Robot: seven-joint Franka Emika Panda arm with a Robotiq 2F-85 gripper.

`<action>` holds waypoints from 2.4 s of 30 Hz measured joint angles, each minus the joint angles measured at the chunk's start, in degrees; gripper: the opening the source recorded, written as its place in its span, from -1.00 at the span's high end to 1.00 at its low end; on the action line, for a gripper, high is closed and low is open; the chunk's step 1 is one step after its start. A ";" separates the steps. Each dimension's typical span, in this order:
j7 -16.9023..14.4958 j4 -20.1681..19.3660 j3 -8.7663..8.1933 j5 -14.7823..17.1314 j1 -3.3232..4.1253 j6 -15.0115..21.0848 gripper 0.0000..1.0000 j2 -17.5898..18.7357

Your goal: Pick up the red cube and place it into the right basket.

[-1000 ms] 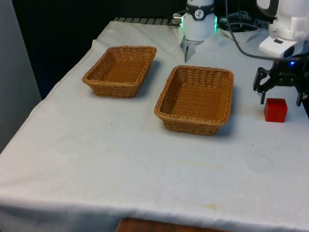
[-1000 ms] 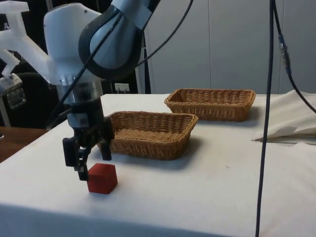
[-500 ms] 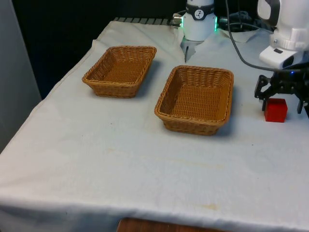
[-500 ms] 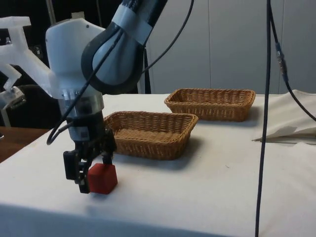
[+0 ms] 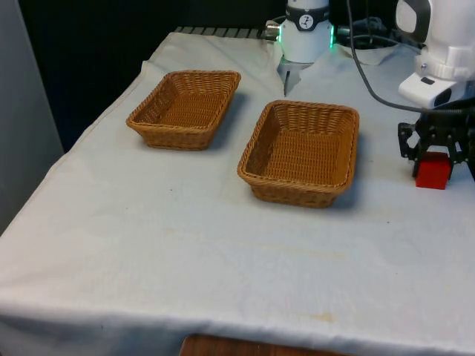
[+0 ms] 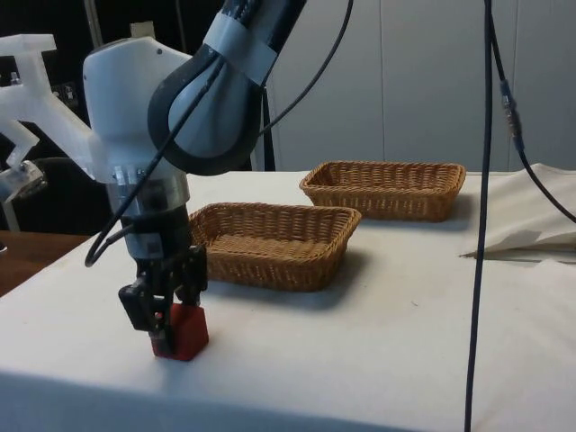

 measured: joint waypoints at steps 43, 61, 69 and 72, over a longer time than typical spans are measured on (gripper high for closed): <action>-3.78 -18.85 -2.81 -0.46 -0.34 -0.97 0.96 -21.31; -5.90 -23.03 -6.65 -3.15 -0.34 -2.81 0.96 -26.13; -8.94 -25.44 -9.63 -3.15 -0.57 -2.81 0.96 -27.56; -9.57 -26.01 -10.20 -3.15 -0.63 -2.81 0.96 -27.96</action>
